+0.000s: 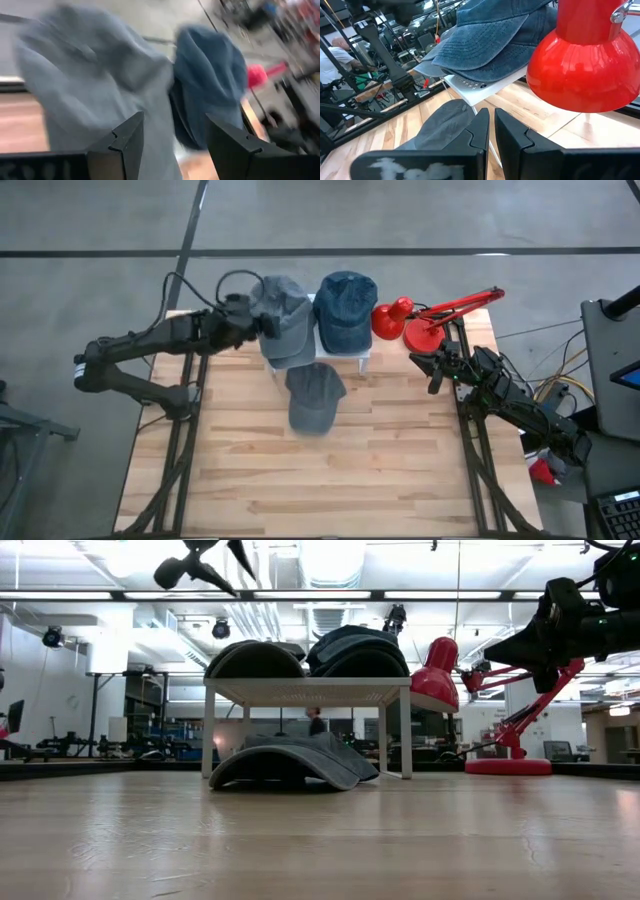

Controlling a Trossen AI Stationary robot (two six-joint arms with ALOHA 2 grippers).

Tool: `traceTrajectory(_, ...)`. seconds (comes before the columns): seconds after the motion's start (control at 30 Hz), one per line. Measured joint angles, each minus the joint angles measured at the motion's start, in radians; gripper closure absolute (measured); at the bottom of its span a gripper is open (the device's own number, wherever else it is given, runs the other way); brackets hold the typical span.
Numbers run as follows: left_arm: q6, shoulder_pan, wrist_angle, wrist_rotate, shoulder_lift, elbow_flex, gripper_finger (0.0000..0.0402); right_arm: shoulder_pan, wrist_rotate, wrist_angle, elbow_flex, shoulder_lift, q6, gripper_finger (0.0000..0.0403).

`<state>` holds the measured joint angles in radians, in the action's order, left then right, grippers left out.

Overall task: Pick & Place hat
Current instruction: Stack the gray cap on the stacked gray caps on the shelf

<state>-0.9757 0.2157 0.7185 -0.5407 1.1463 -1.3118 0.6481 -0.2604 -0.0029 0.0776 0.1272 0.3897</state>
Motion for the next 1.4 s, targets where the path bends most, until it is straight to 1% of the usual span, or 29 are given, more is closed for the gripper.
traceTrajectory(0.13,0.005,-0.104,0.001,0.002,0.021,0.001,0.0207,0.000,0.000,0.000,0.000,0.000,0.000,0.0376)
traceTrajectory(0.3,-0.005,-0.240,0.000,-0.032,0.056,0.000,0.0207,0.000,0.000,0.000,0.000,0.000,0.000,0.0376)
traceTrajectory(0.43,-0.072,-0.340,-0.006,-0.074,0.101,-0.001,0.0207,0.000,0.000,0.000,0.000,0.000,0.001,0.0376)
traceTrajectory(0.63,-0.187,-0.443,-0.008,-0.088,0.209,-0.002,0.0207,0.000,0.000,-0.001,0.000,0.001,0.002,0.0376)
traceTrajectory(0.8,-0.261,-0.478,-0.008,-0.088,0.306,-0.002,0.0207,0.000,0.000,0.000,0.000,0.001,0.001,0.0376)
traceTrajectory(1.13,-0.341,-0.482,0.009,-0.119,0.458,-0.002,0.0207,0.000,0.000,0.000,0.000,0.001,0.000,0.0376)
traceTrajectory(1.4,-0.452,-0.482,0.023,-0.125,0.571,-0.002,0.0207,0.000,0.000,-0.001,0.000,0.000,0.000,0.0376)
